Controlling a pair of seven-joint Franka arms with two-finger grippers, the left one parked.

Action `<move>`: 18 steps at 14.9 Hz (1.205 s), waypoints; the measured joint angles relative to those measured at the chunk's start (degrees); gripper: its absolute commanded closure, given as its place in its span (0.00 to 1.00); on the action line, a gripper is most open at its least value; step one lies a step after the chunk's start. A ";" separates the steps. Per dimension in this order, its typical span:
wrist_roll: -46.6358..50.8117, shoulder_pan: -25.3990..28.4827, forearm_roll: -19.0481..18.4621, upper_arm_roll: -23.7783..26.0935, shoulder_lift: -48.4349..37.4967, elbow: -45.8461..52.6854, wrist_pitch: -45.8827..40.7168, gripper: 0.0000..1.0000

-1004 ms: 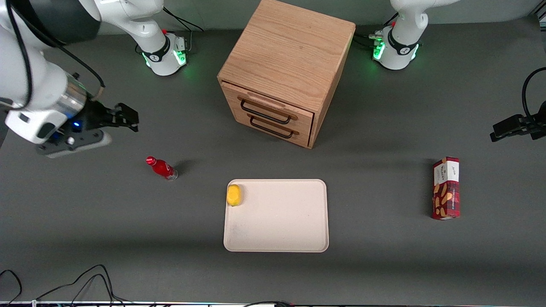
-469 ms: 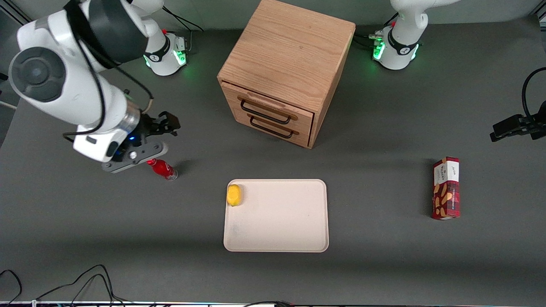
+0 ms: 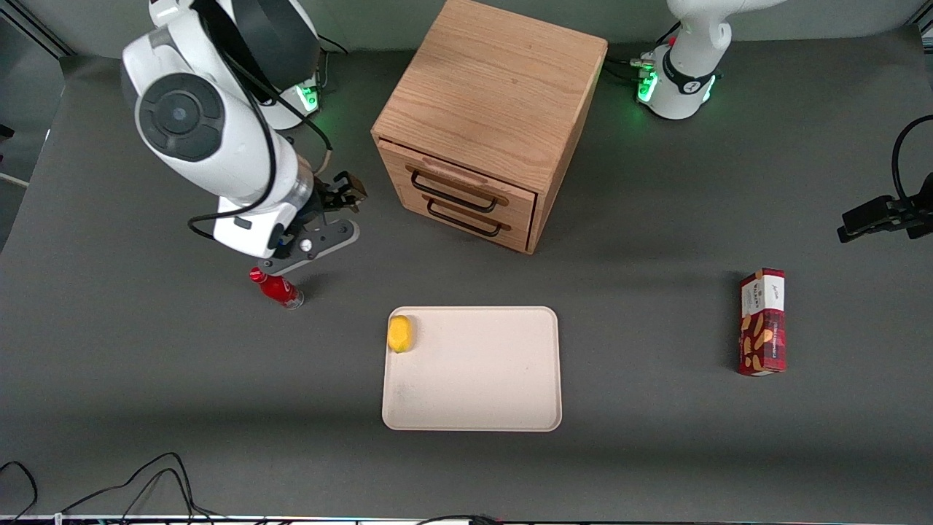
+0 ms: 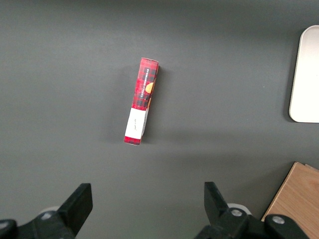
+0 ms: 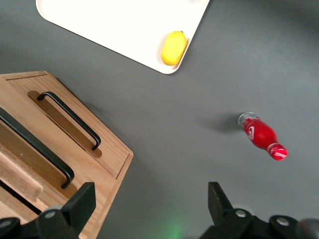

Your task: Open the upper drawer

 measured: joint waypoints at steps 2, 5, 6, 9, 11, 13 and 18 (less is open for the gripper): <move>0.80 1.08 0.17 0.80 0.60 -0.31 0.19 0.00; 1.86 8.50 -4.28 1.63 1.49 -1.93 3.93 0.00; 2.72 10.84 -5.23 1.68 1.76 -2.82 5.49 0.00; 2.88 12.91 -5.81 2.28 2.08 -4.62 8.54 0.00; 1.37 12.69 -5.82 2.46 2.09 -5.77 10.71 0.00; -0.67 12.14 -5.82 2.74 2.12 -6.65 12.20 0.00; -6.80 10.44 -4.01 3.61 2.13 -9.70 17.03 0.00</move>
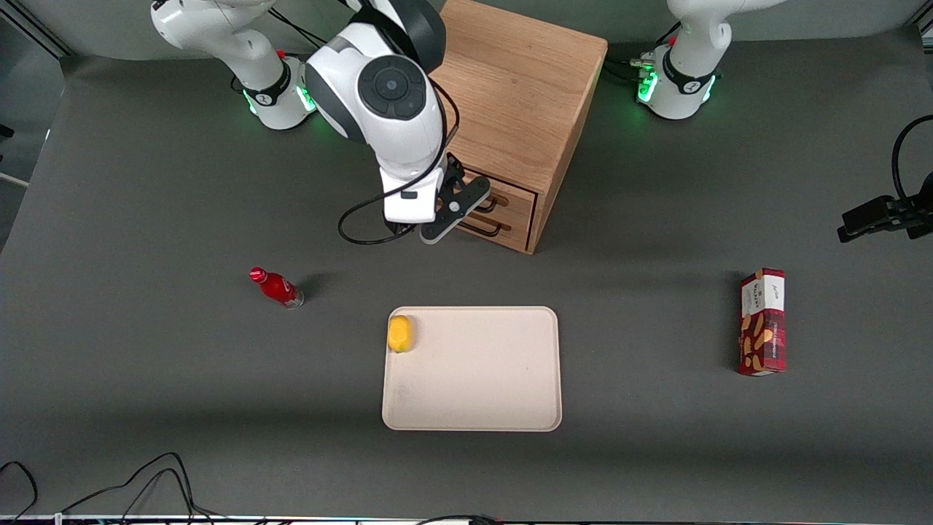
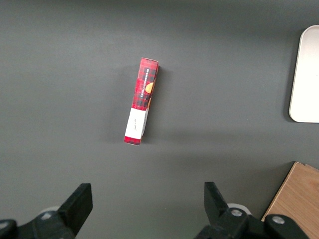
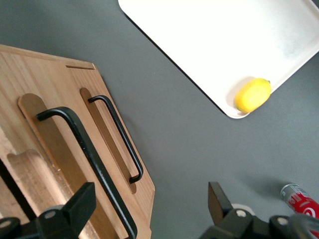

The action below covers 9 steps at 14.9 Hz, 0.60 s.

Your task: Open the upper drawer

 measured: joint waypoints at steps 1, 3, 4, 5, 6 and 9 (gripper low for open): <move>-1.21 -0.33 0.23 0.16 -0.02 -0.53 0.46 0.00; -2.94 -1.40 0.74 1.35 -0.10 -1.61 1.25 0.00; -3.17 -2.52 0.92 2.63 -0.24 -2.45 2.03 0.00; -3.29 -4.07 1.08 4.38 -0.41 -3.47 3.06 0.00; -3.33 -5.86 1.12 6.37 -0.57 -4.63 4.03 0.00; -3.49 -11.28 1.14 11.99 -0.77 -7.59 6.37 0.00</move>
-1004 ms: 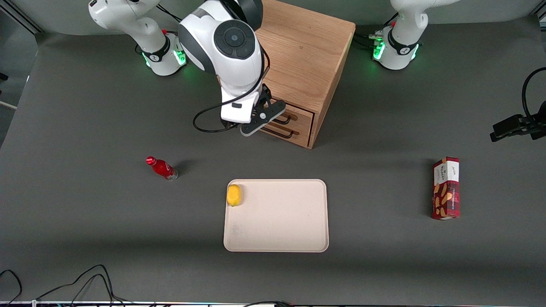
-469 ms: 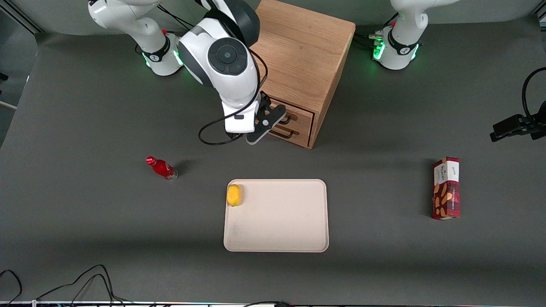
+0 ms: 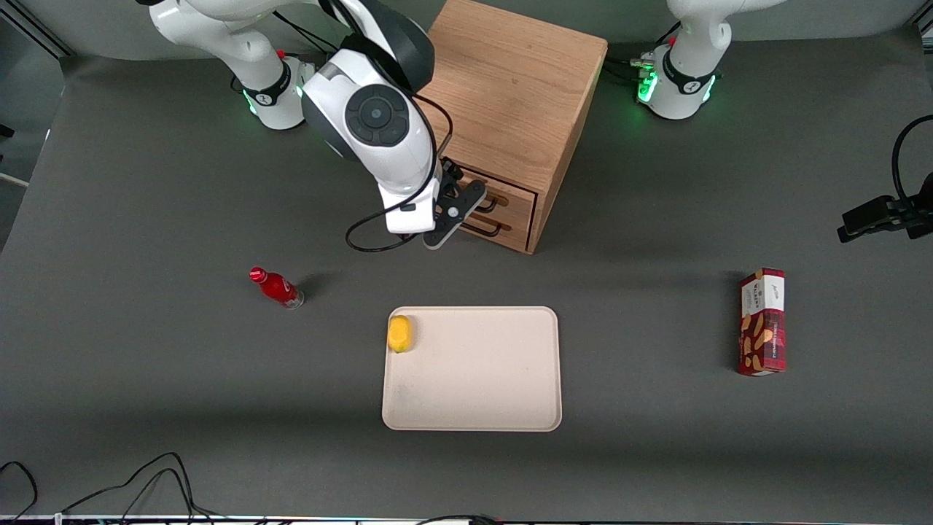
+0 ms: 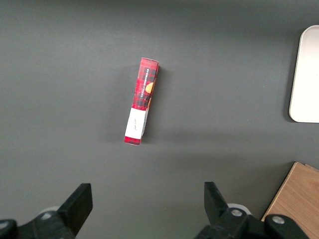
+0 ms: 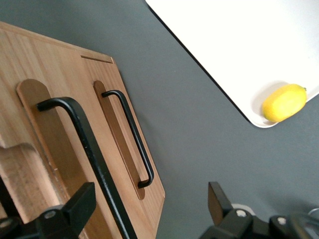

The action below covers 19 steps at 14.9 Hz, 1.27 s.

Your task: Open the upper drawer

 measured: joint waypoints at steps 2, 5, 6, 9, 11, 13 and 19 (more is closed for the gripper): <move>-0.22 -2.28 0.02 2.26 -0.07 -1.71 1.40 0.00; -0.83 -3.18 0.09 3.15 -0.60 -3.79 3.24 0.00; -1.17 -3.21 0.10 3.23 -0.98 -4.38 3.75 0.00; -1.46 -3.23 0.18 3.36 -1.89 -5.98 5.17 0.00; -1.51 -3.23 0.23 3.44 -2.13 -6.95 6.16 0.00; -1.91 -3.28 0.24 3.47 -2.34 -7.48 6.50 0.00; -4.00 -9.71 0.25 8.78 -3.19 -8.38 6.00 0.00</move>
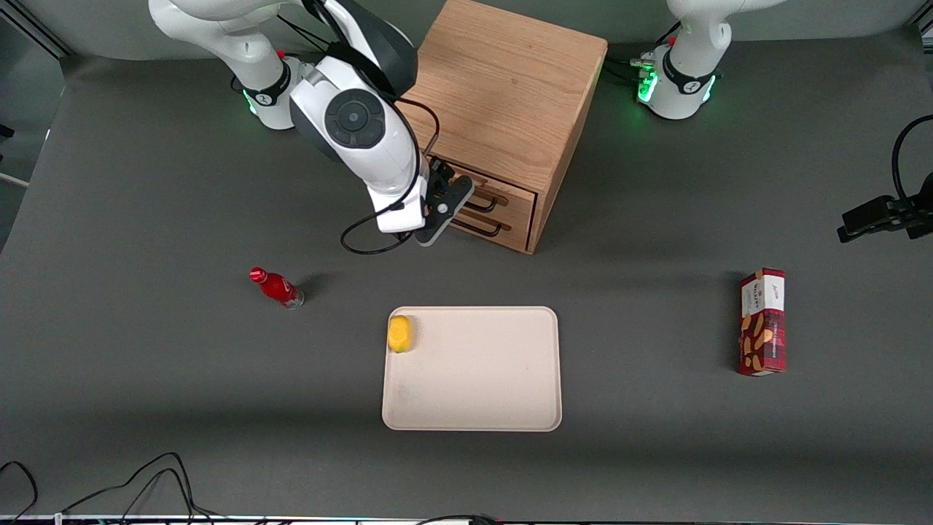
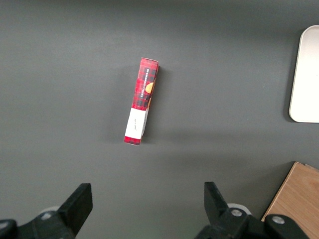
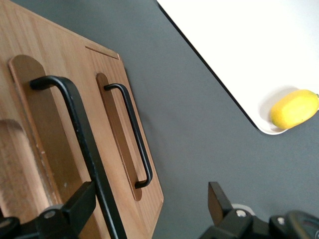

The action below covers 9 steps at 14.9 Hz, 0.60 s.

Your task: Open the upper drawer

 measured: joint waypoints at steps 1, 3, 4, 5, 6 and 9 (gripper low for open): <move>-0.16 -1.28 0.00 0.99 0.00 -0.19 -0.08 0.00; -0.30 -2.35 0.00 1.68 0.00 -0.48 -0.08 0.00; -0.31 -2.43 0.00 1.77 0.00 -0.52 -0.11 0.00; -0.31 -2.43 0.00 1.90 0.00 -0.51 -0.22 0.00; -0.31 -2.44 0.27 2.10 0.00 -0.51 -0.32 0.00; -0.31 -2.44 2.39 2.37 -0.12 -0.50 -0.36 0.00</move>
